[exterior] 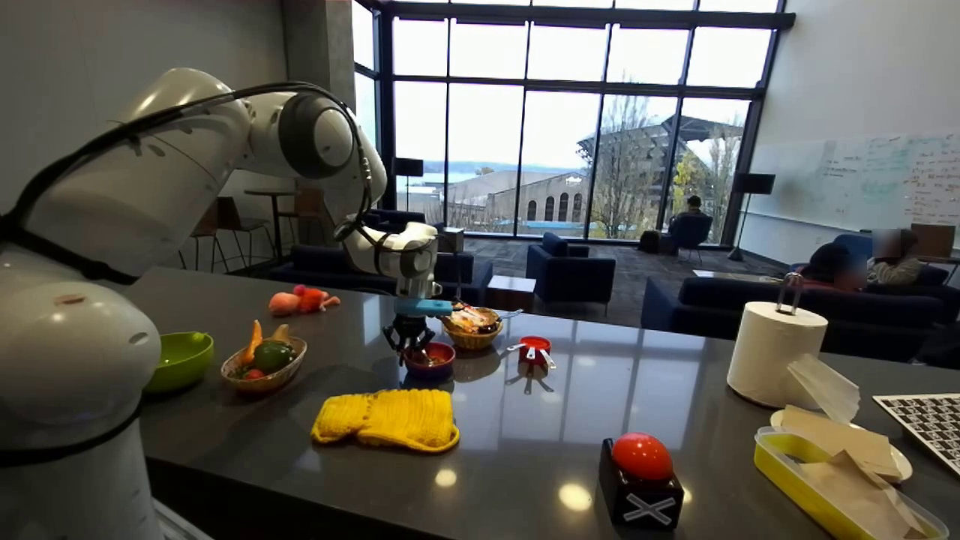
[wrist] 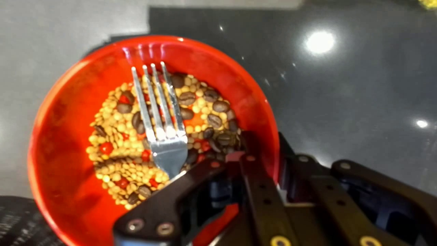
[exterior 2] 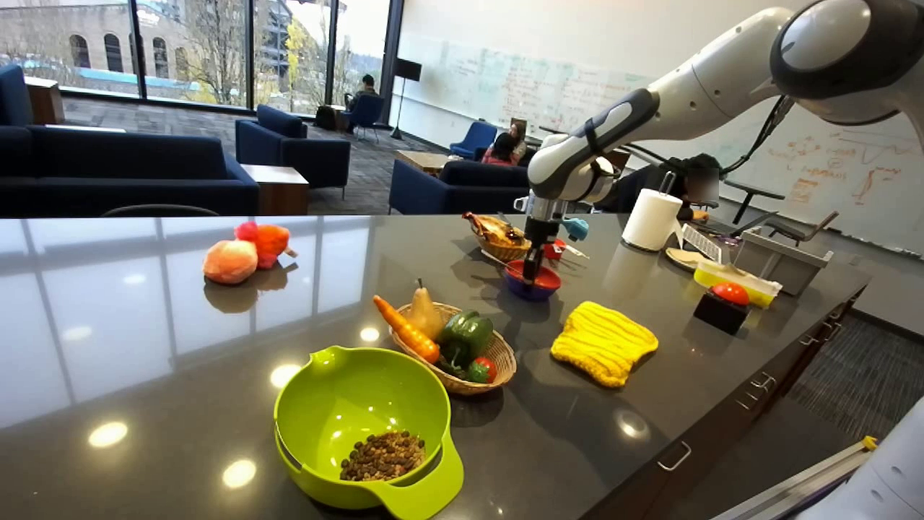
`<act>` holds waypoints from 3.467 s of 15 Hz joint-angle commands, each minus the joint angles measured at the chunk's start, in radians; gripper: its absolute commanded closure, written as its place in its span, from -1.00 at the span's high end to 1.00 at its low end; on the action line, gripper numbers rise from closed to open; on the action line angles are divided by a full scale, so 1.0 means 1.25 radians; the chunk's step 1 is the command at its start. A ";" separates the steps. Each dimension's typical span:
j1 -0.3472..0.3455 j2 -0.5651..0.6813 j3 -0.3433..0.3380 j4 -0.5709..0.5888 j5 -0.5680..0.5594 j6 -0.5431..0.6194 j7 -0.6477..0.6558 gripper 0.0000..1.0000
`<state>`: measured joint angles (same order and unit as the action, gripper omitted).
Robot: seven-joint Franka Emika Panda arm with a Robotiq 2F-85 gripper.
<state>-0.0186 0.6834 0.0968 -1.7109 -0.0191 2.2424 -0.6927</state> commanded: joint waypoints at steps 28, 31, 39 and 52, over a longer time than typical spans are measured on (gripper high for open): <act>0.177 0.064 0.071 0.077 -0.148 0.046 0.154 -0.12; 0.161 0.043 0.069 0.057 -0.137 0.031 0.160 0.26; 0.129 -0.035 0.070 0.011 -0.131 0.036 0.178 1.00; 0.106 -0.266 0.056 -0.142 -0.087 -0.050 0.284 1.00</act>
<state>0.1327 0.4490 0.1760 -1.8020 -0.1562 2.2002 -0.3698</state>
